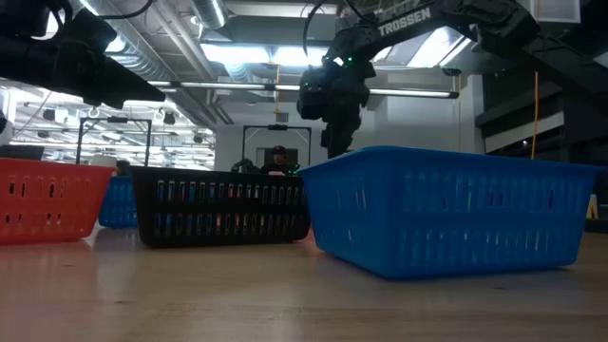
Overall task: Stack baskets by color
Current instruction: Stack the bottom blue basket on top of the other blue basket
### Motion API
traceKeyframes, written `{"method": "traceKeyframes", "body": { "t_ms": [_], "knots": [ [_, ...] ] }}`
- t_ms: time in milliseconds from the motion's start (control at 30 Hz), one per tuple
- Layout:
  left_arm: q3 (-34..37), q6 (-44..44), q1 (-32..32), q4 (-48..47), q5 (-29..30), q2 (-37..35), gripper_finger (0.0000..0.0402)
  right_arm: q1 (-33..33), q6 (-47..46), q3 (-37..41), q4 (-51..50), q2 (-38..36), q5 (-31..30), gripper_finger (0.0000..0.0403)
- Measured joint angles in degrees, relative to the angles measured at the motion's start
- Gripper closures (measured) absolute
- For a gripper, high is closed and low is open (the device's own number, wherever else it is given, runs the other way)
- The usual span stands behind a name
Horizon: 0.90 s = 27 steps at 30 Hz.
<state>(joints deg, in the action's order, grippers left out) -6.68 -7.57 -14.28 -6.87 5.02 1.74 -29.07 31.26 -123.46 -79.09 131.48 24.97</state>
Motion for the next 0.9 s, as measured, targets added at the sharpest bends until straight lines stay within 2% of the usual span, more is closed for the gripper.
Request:
{"method": "traceKeyframes", "body": {
  "t_ms": [167, 300, 367, 500, 600, 767, 900],
  "knots": [
    [0.00, 0.09, 0.01, 0.00, 0.00, 0.01, 0.0401, 4.44, -2.54, 4.76, -0.21, 0.11, -4.58, 0.0304],
    [-0.01, 0.11, 0.01, -0.04, 0.00, 0.00, 0.0401, 8.76, -6.06, 8.17, -8.48, -1.02, -5.14, 0.0307],
    [0.00, 0.12, 0.02, -0.15, 0.00, 0.00, 0.0401, 11.58, -8.97, 10.42, -11.19, -2.93, -5.04, 0.0307],
    [-0.02, 2.26, 0.00, -0.15, 0.00, 0.02, 0.0401, 17.69, -15.03, 17.41, -10.02, -8.68, -4.83, 0.0307],
    [0.00, 3.97, 0.00, -0.15, 0.00, 0.02, 0.0401, 22.54, -20.00, 24.14, -4.50, -13.64, -5.70, 0.0307],
    [0.00, 4.15, 0.02, -0.13, 0.00, 0.02, 0.0401, 29.40, -24.85, 36.22, 13.69, -20.03, -7.79, 0.0307],
    [0.00, 4.20, 0.02, -0.15, 0.00, 0.02, 0.0401, 33.23, -27.96, 40.64, 23.12, -23.60, -9.51, 0.0307]
  ]
}}
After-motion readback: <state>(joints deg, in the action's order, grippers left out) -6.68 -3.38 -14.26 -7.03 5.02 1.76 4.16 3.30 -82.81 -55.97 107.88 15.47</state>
